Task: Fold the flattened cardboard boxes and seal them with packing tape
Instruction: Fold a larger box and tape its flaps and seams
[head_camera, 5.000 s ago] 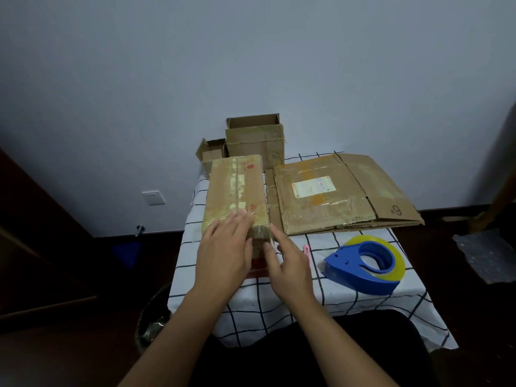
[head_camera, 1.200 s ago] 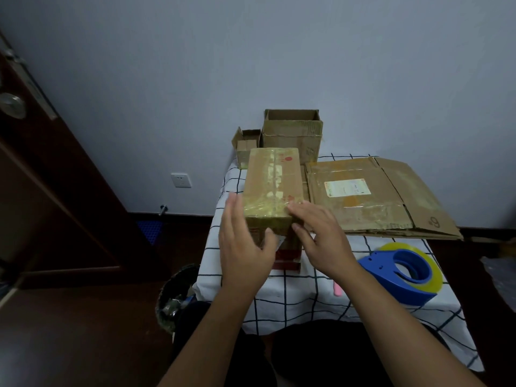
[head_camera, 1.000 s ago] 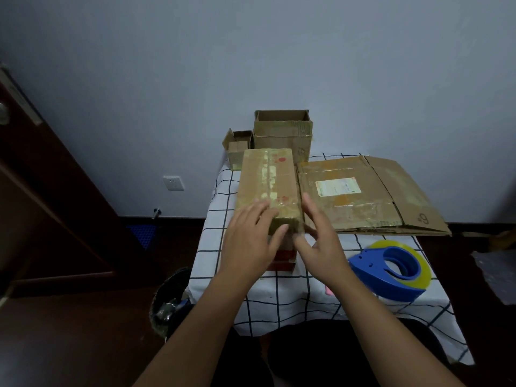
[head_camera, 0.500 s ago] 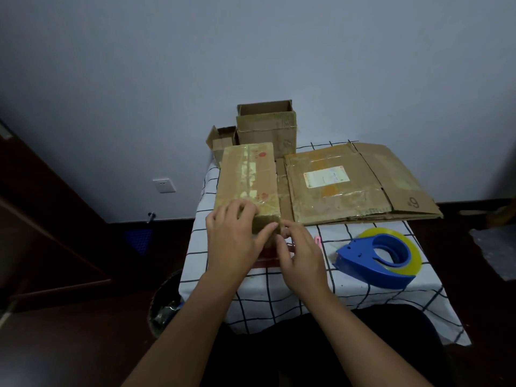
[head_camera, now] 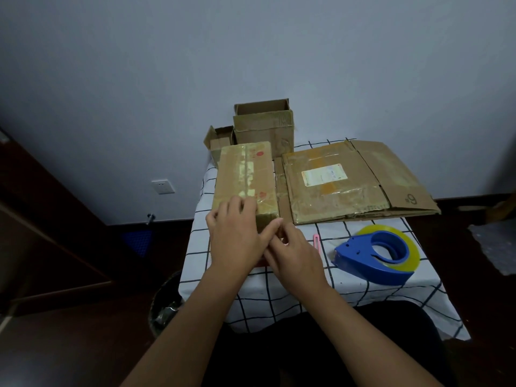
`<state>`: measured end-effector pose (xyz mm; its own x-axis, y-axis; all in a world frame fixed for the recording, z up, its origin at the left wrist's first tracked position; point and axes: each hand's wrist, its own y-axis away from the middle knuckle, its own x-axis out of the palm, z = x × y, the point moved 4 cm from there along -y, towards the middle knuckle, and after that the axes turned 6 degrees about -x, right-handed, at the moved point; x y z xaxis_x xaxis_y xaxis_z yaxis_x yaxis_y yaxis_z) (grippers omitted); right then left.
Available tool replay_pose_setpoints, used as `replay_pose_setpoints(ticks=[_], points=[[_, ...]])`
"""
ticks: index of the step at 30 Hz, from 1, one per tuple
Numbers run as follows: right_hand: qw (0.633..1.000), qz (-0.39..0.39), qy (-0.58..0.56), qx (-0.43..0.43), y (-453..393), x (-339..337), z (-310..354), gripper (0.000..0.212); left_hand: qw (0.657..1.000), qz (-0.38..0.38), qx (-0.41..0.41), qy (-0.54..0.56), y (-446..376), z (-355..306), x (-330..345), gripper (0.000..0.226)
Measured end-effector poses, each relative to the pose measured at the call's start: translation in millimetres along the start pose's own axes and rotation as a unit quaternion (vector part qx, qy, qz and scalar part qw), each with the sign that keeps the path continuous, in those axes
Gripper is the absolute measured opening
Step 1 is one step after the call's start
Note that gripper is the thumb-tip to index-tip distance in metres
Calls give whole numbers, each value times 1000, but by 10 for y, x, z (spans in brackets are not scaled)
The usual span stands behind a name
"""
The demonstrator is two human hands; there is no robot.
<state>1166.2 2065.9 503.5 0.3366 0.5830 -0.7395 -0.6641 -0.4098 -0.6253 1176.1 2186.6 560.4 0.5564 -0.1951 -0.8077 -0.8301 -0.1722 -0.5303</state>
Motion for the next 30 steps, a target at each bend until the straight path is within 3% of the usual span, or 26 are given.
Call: replay_pose_setpoints(ticks=[3,7,10,16,26,30], points=[[996,3,-69,48,64,-4,-103,23,999,-17,32,15,-2,61,-9,40],[964,7,-184,191,25,-52,-295,22,998,-30,53,19,-3,55,-29,34],[971,72,-166,156,-146,-71,-295,26,998,-22,58,18,-4,66,-24,36],[981,122,-116,91,-202,-81,-272,26,998,-11,61,0,-9,127,-52,34],[985,124,-97,75,-232,-109,-185,23,997,0,69,-17,-11,124,-95,33],[983,134,-94,77,-243,-122,-203,23,995,75,45,-48,-52,84,-138,43]])
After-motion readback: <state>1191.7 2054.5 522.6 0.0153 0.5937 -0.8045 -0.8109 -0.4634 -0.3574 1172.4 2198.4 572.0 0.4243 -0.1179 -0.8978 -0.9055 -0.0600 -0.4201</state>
